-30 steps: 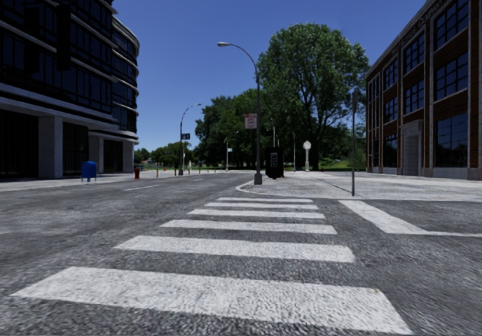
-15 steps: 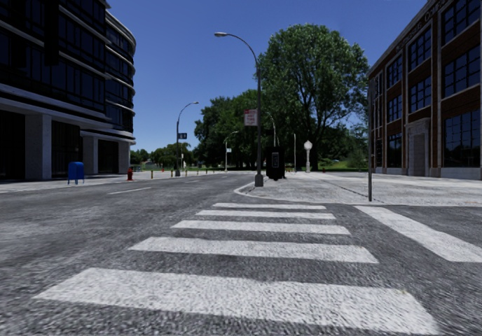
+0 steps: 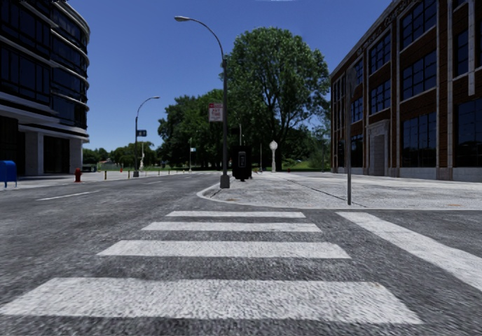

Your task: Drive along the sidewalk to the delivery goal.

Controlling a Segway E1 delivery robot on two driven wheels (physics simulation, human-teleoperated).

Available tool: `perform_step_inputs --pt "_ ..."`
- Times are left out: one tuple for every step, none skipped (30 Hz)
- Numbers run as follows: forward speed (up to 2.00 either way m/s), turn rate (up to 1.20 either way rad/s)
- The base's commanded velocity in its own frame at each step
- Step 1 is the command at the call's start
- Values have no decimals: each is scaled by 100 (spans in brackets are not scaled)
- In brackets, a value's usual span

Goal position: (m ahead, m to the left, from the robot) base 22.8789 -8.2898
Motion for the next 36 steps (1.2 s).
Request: perform_step_inputs --pt "200 -1" --pt "200 -1" --pt "200 0" --pt "200 0" --pt "200 0" --pt "200 0" --pt "200 0" --pt "200 0" --pt "200 0" --pt "200 0" --pt "200 0" --pt "200 0" --pt "200 0" --pt "200 0" --pt "200 0" --pt "200 0" --pt "200 0" --pt "200 0" --pt "200 0" --pt "200 0" --pt "200 0" --pt "200 0" --pt "200 0" --pt "200 0" --pt "200 0" --pt "200 0" --pt "200 0" --pt "200 0" --pt "200 0" --pt "200 0" --pt "200 0" --pt "200 0" --pt "200 0" --pt "200 0" --pt "200 0" --pt "200 0"
